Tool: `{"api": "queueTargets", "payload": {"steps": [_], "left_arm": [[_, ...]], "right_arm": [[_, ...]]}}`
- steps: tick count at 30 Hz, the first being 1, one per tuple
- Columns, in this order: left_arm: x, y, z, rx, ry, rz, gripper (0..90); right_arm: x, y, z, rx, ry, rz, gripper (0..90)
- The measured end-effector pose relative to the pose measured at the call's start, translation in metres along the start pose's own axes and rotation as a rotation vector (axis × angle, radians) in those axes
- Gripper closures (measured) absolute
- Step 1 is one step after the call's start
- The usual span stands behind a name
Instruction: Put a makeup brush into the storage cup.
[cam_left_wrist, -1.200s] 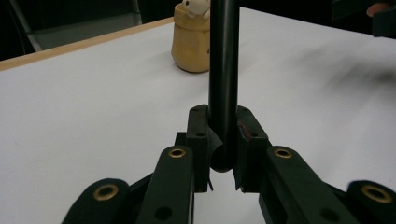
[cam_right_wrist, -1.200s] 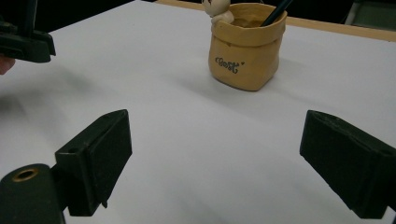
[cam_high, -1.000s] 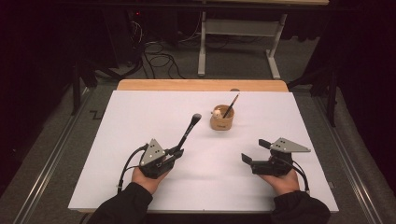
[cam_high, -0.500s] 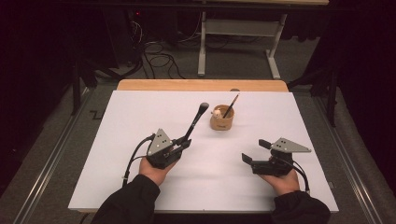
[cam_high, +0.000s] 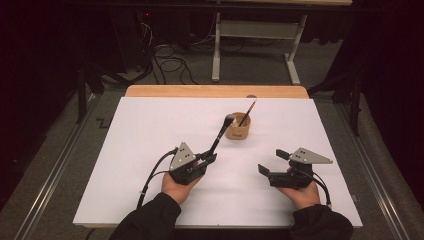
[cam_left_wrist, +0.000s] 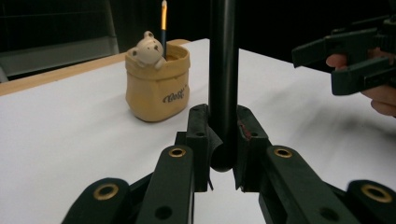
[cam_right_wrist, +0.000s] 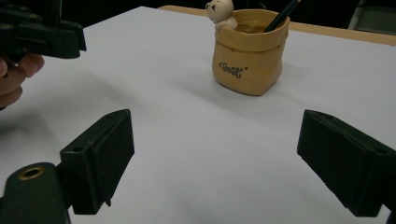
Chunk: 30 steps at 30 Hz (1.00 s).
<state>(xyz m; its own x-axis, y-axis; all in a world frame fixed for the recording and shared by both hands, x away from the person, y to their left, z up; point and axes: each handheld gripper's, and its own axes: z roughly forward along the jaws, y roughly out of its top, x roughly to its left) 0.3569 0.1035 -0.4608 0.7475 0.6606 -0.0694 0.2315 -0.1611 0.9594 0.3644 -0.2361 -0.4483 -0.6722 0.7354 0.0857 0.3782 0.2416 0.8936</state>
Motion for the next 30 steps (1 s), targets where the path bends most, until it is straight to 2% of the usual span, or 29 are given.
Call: {"api": "queueTargets", "payload": {"steps": [8,11,15,22,27,30], "left_arm": [[-0.001,-0.006,0.000,0.009,-0.015,-0.003,79.0],[0.001,-0.007,-0.001,0.007,-0.014,-0.010,79.0],[0.003,-0.008,-0.002,0.005,-0.013,-0.018,79.0],[0.005,-0.009,-0.004,-0.001,-0.009,-0.028,79.0],[0.005,-0.009,-0.004,-0.003,-0.010,-0.030,79.0],[0.005,-0.009,-0.003,-0.001,-0.009,-0.031,79.0]], "right_arm": [[0.003,0.005,0.003,-0.017,-0.002,0.001,12.5],[0.004,0.013,0.006,-0.024,0.001,0.005,12.5],[0.008,0.027,0.009,-0.039,0.008,-0.017,14.3],[0.016,0.048,0.021,-0.069,0.037,-0.022,15.0],[0.027,0.055,0.030,-0.077,0.065,-0.036,15.4],[0.032,0.058,0.035,-0.084,0.087,-0.028,15.7]]}}
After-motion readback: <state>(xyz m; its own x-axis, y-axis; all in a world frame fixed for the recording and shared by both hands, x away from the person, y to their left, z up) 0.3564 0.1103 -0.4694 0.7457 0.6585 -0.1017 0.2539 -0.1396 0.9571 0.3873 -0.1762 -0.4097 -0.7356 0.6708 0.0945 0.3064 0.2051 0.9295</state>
